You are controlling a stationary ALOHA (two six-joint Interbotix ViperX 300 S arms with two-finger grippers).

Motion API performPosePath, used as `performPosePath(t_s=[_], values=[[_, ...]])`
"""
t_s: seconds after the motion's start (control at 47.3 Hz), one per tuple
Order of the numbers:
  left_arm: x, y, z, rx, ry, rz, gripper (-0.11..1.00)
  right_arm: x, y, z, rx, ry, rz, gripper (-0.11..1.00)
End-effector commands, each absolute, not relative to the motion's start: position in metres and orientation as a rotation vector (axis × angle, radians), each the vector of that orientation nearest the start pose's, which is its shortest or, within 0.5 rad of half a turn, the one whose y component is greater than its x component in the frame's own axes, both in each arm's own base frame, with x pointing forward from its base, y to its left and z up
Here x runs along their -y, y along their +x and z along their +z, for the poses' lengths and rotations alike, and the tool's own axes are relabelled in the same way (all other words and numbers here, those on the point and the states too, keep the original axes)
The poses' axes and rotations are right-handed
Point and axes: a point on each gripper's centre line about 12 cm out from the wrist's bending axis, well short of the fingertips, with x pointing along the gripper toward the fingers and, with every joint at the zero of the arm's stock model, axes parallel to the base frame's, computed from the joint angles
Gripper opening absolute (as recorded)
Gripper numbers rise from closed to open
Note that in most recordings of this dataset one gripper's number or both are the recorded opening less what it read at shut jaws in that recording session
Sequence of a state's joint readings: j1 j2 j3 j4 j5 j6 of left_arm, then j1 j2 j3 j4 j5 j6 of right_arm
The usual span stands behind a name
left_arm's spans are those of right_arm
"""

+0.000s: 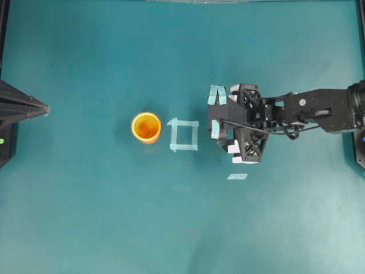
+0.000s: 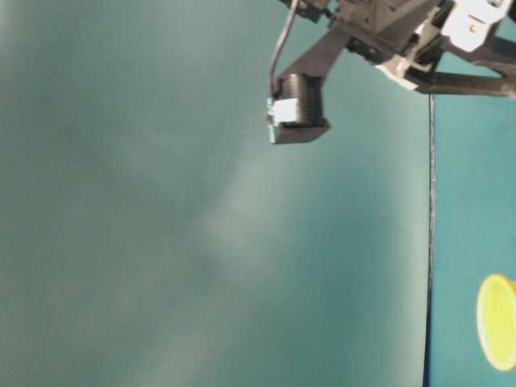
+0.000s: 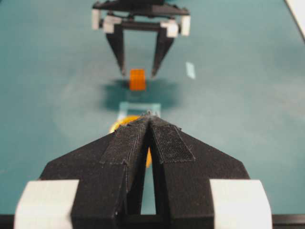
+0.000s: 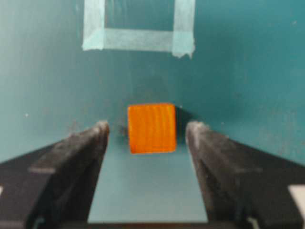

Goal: Move the block to the left with right arm.
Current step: 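Lower the open right gripper around the orange cube and close it, then carry the held cube leftward past the taped square and orange cup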

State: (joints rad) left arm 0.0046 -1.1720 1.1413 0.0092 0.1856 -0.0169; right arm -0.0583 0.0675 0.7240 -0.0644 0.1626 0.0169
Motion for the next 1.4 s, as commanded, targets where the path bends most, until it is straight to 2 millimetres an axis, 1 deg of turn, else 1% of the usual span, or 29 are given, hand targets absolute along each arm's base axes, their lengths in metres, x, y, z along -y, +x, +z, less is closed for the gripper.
performPosePath(t_s=[0.0, 0.106, 0.254, 0.296, 0.359, 0.698, 0.909, 1.057, 1.205, 1.268, 1.374], values=[[-0.001, 0.165, 0.296, -0.146, -0.007, 0.009, 0.00, 0.023, 0.366, 0.122, -0.915, -0.019, -0.044, 0.65], [-0.002, 0.165, 0.295, -0.153, -0.007, 0.010, 0.00, 0.023, 0.367, 0.122, -0.914, -0.019, -0.044, 0.61], [-0.001, 0.165, 0.295, -0.158, -0.007, 0.009, 0.00, 0.024, 0.368, 0.125, -0.910, -0.016, -0.047, 0.38], [-0.001, 0.165, 0.295, -0.158, -0.007, 0.009, 0.00, 0.023, 0.369, 0.129, -0.907, -0.015, -0.047, 0.38], [-0.001, 0.164, 0.295, -0.161, -0.007, 0.009, 0.00, 0.024, 0.370, 0.141, -0.898, -0.010, -0.051, 0.38], [-0.001, 0.163, 0.292, -0.195, -0.007, 0.009, 0.00, 0.024, 0.374, 0.223, -0.800, -0.014, -0.061, 0.38], [-0.001, 0.160, 0.290, -0.225, -0.002, 0.010, 0.00, 0.022, 0.387, 0.272, -0.677, -0.019, -0.059, 0.38], [-0.001, 0.156, 0.292, -0.241, -0.001, 0.011, 0.00, 0.022, 0.400, 0.297, -0.611, -0.021, -0.057, 0.38], [-0.001, 0.152, 0.292, -0.262, -0.003, 0.011, 0.00, 0.022, 0.418, 0.311, -0.557, -0.025, -0.056, 0.38], [-0.002, 0.150, 0.293, -0.267, -0.001, 0.012, 0.00, 0.021, 0.429, 0.313, -0.537, -0.024, -0.053, 0.38], [-0.002, 0.144, 0.297, -0.271, -0.003, 0.012, 0.00, 0.020, 0.450, 0.323, -0.481, -0.028, -0.048, 0.38]])
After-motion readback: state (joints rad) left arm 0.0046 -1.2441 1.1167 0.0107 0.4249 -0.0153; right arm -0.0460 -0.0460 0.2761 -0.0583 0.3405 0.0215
